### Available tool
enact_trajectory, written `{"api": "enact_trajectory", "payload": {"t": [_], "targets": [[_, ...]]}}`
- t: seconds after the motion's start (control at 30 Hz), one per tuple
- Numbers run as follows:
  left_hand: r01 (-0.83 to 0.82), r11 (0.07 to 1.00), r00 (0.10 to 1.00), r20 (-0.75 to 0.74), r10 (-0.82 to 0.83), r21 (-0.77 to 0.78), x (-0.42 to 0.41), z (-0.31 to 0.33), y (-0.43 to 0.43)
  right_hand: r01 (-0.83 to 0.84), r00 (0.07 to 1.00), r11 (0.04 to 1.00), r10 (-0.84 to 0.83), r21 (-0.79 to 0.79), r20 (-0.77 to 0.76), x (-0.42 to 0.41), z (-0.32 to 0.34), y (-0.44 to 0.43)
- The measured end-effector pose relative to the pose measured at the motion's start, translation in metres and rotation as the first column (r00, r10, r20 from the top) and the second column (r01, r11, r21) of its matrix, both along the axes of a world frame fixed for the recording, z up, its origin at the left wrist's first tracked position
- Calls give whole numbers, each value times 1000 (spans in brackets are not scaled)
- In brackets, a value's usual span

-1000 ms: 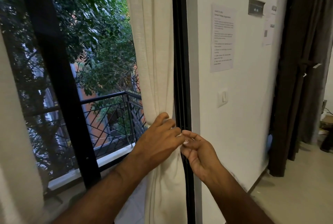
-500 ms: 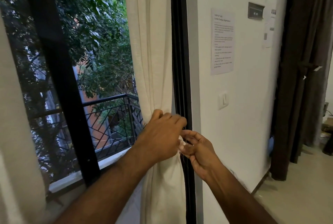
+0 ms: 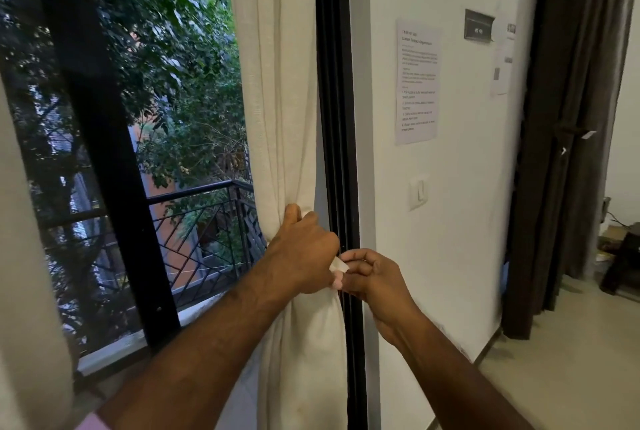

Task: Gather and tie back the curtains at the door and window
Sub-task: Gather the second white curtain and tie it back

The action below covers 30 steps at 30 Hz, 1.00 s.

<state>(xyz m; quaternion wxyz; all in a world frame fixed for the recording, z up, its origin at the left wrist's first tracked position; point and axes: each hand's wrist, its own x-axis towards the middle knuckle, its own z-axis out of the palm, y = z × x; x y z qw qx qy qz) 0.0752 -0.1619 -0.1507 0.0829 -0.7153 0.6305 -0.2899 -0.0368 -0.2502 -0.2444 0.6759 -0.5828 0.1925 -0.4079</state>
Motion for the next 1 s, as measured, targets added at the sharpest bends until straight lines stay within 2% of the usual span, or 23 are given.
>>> {"api": "enact_trajectory", "payload": {"t": [0.13,0.3,0.37,0.43,0.53,0.67,0.8,0.9,1.0], "targets": [[-11,1000,1000,-22,10,-28,-7,1,0,124,992,992,-124,-5,-37,9,6,1],[-76,987,990,-127,57,-144,-18,-6,0,175,984,978,-179,114,27,18,7,5],[-97,985,989,-124,79,-142,-16,-5,0,126,992,990,-127,57,9,15,8,6],[-92,990,991,-104,81,-106,-9,-1,1,10,1000,1000,-9,17,-10,10,7,7],[-99,995,990,-103,98,-8,1,4,2,-123,992,992,124,36,-30,5,0,4],[-86,996,990,-114,87,15,5,3,1,-60,998,997,60,41,20,9,-2,4],[-66,996,997,-46,63,-57,9,-1,2,-108,994,994,108,26,9,15,3,11],[-55,992,997,-59,49,-113,13,-3,3,-151,988,987,153,57,-38,23,0,19],[-29,995,997,-77,21,-98,12,-2,5,-79,996,986,71,149,58,35,-8,25]]}}
